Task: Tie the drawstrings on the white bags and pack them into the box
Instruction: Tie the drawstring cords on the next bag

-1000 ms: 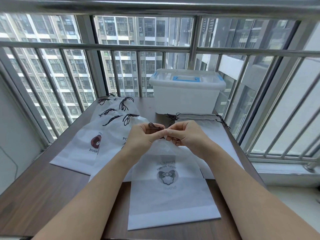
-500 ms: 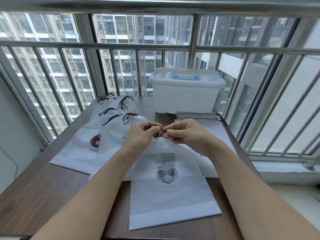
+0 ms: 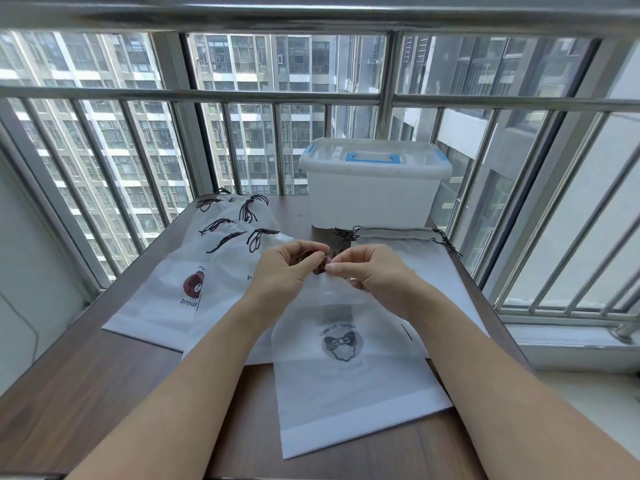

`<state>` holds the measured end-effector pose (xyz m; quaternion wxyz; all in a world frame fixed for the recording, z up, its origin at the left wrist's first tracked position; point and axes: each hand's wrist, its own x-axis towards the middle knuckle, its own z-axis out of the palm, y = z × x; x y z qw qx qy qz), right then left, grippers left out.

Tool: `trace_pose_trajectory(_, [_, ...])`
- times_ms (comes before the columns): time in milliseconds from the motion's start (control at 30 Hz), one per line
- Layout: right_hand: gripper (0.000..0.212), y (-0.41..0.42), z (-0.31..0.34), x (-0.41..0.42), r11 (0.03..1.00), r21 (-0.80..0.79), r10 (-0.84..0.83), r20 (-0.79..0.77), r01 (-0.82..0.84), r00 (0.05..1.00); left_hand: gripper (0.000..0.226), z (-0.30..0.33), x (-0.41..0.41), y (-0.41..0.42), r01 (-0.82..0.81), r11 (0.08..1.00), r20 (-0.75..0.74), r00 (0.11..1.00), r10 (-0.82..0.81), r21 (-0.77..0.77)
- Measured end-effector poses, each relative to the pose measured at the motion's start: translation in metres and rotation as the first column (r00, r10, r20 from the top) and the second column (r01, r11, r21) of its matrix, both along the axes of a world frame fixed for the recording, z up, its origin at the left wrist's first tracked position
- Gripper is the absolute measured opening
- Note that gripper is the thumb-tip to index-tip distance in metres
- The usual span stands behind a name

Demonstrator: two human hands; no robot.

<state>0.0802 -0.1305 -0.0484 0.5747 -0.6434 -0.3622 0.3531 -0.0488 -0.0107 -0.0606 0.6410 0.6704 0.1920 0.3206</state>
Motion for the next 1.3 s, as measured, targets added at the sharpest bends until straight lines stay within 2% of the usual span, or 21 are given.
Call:
trace_pose_trajectory(267, [0.014, 0.007, -0.006, -0.007, 0.990, 0.102, -0.088, -0.097, 0.097, 0.991, 0.012, 0.002, -0.001, -0.001, -0.012, 0.997, 0.023, 1.000, 0.010, 0.082])
trace_pose_trajectory(433, [0.021, 0.010, -0.009, -0.007, 0.983, 0.131, -0.116, -0.087, 0.127, 0.989, 0.013, 0.003, -0.002, 0.000, 0.005, 0.989, 0.023, 1.000, -0.008, 0.150])
trace_pose_trajectory(567, [0.024, 0.011, -0.009, -0.009, 0.981, 0.109, -0.155, -0.042, 0.159, 0.987, 0.016, 0.003, -0.003, -0.002, 0.005, 0.973, 0.016, 1.000, -0.009, 0.232])
trace_pose_trajectory(667, [0.028, 0.017, -0.016, -0.010, 0.991, 0.022, -0.135, 0.084, 0.133, 0.987, 0.019, 0.001, -0.003, -0.002, -0.019, 0.959, 0.010, 1.000, 0.017, 0.282])
trace_pose_trajectory(800, [0.012, 0.016, -0.014, -0.012, 0.997, -0.070, -0.030, 0.172, 0.042, 0.985, 0.032, 0.002, -0.003, 0.000, -0.008, 0.964, 0.010, 1.000, 0.006, 0.266])
trace_pose_trajectory(933, [0.014, 0.013, -0.010, -0.007, 0.997, -0.079, -0.012, 0.073, 0.018, 0.997, 0.032, 0.002, -0.002, 0.002, -0.005, 0.970, 0.015, 1.000, 0.002, 0.243])
trace_pose_trajectory(1033, [0.012, 0.012, -0.012, -0.003, 1.000, -0.031, 0.003, -0.073, -0.006, 0.997, 0.026, 0.003, -0.002, 0.004, -0.023, 0.972, 0.019, 1.000, 0.019, 0.232])
trace_pose_trajectory(1167, [0.010, 0.008, -0.010, 0.003, 0.998, 0.039, 0.057, -0.235, -0.050, 0.970, 0.014, 0.004, -0.003, 0.003, -0.054, 0.966, 0.006, 0.999, 0.054, 0.253])
trace_pose_trajectory(1300, [0.018, 0.006, -0.006, 0.004, 0.995, 0.044, 0.099, -0.317, -0.090, 0.943, 0.013, 0.006, -0.004, 0.002, -0.063, 0.970, 0.018, 0.998, 0.061, 0.236])
